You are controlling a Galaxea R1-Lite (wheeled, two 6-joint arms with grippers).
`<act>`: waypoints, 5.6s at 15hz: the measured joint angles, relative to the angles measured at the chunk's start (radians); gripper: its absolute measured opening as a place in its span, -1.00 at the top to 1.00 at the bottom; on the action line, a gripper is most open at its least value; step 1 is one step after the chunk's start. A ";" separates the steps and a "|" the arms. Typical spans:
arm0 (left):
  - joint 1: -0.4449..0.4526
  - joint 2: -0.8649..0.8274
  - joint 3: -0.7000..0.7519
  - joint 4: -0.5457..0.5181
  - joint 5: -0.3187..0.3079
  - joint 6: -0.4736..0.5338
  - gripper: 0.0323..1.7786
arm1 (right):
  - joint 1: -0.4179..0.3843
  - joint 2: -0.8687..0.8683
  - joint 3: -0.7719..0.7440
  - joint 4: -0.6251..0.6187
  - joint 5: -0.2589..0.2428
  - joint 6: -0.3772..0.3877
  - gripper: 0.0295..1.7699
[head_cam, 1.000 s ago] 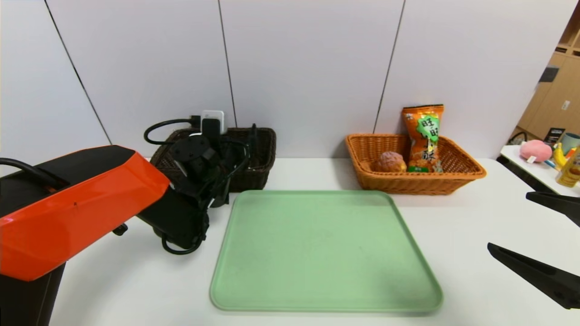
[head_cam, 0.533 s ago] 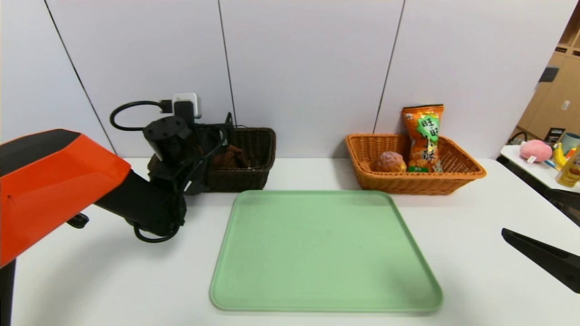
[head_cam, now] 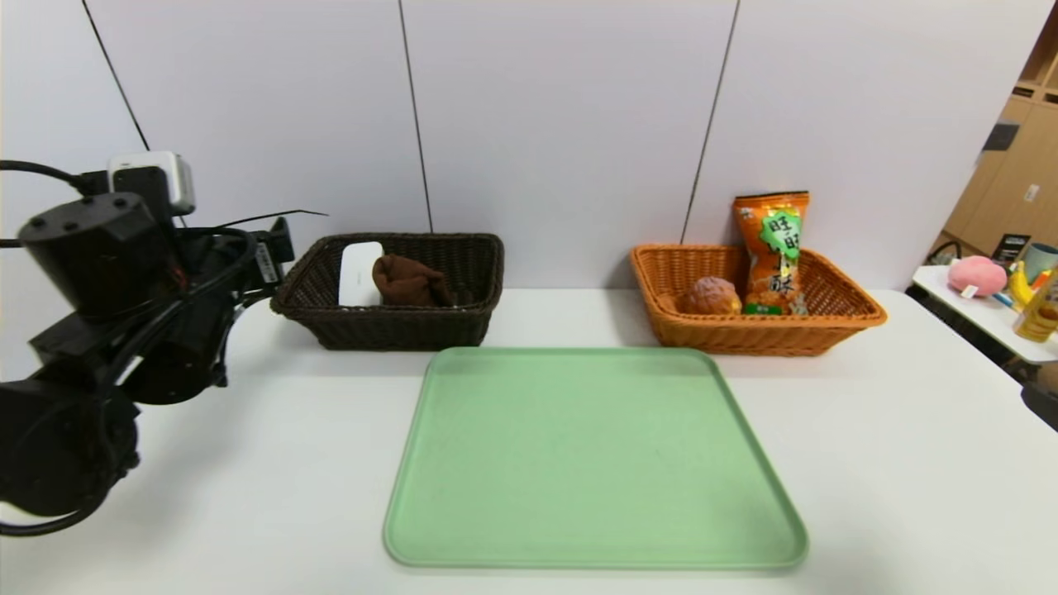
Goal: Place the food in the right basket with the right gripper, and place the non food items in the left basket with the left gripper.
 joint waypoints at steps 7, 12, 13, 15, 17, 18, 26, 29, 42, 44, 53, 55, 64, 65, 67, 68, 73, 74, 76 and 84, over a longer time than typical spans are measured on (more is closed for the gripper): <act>0.019 -0.433 0.282 0.109 0.043 0.005 -0.90 | 0.000 -0.276 -0.007 0.295 0.000 -0.001 -0.93; 0.053 -0.694 0.470 0.153 0.044 -0.001 -0.90 | 0.000 -0.474 -0.004 0.478 -0.001 0.001 -0.93; 0.064 -0.742 0.503 0.154 0.044 -0.001 -0.90 | 0.000 -0.500 -0.007 0.496 -0.001 0.000 -0.93; 0.091 -0.853 0.563 0.177 0.041 0.002 -0.90 | 0.000 -0.538 -0.007 0.518 0.000 0.000 -0.93; 0.114 -0.977 0.592 0.266 0.039 0.005 -0.90 | 0.000 -0.566 -0.006 0.533 0.002 0.000 -0.93; 0.119 -1.039 0.594 0.329 0.037 0.006 -0.90 | 0.000 -0.577 -0.005 0.538 0.005 0.000 -0.93; 0.157 -1.322 0.454 0.885 0.066 -0.072 -0.90 | 0.001 -0.645 0.029 0.583 0.010 -0.001 -0.93; 0.231 -1.357 0.430 0.990 0.054 -0.112 -0.90 | 0.001 -0.645 0.030 0.581 0.016 -0.002 -0.93; 0.248 -1.577 0.433 1.049 -0.257 -0.030 -0.90 | 0.001 -0.717 0.067 0.506 -0.093 -0.012 -0.93; 0.247 -1.597 0.442 1.047 -0.299 -0.028 -0.90 | 0.001 -0.717 0.129 0.407 -0.151 -0.028 -0.93; 0.246 -1.611 0.621 0.975 -0.400 -0.008 -0.90 | 0.001 -0.717 0.461 0.111 -0.208 -0.089 -0.93; 0.246 -1.611 0.624 0.982 -0.427 -0.006 -0.90 | 0.001 -0.717 0.486 0.091 -0.191 -0.101 -0.93; 0.246 -1.611 0.639 1.103 -0.564 -0.010 -0.90 | 0.001 -0.717 0.494 0.136 -0.150 -0.097 -0.93; 0.246 -1.611 0.641 1.117 -0.567 -0.015 -0.90 | 0.001 -0.717 0.494 0.136 -0.150 -0.093 -0.93; 0.246 -1.611 0.641 1.117 -0.563 -0.043 -0.90 | 0.001 -0.717 0.494 0.139 -0.157 -0.060 -0.93; 0.246 -1.611 0.641 1.116 -0.559 -0.070 -0.90 | 0.001 -0.717 0.494 0.141 -0.161 -0.023 -0.93; 0.246 -1.611 0.642 1.106 -0.540 -0.147 -0.90 | 0.001 -0.717 0.493 0.141 -0.207 0.110 -0.93; 0.246 -1.611 0.642 1.106 -0.540 -0.147 -0.90 | 0.001 -0.717 0.493 0.141 -0.207 0.114 -0.93; 0.246 -1.611 0.642 1.106 -0.539 -0.147 -0.90 | 0.001 -0.717 0.494 0.141 -0.207 0.117 -0.93; 0.246 -1.611 0.642 1.106 -0.540 -0.149 -0.90 | 0.001 -0.717 0.494 0.141 -0.207 0.120 -0.93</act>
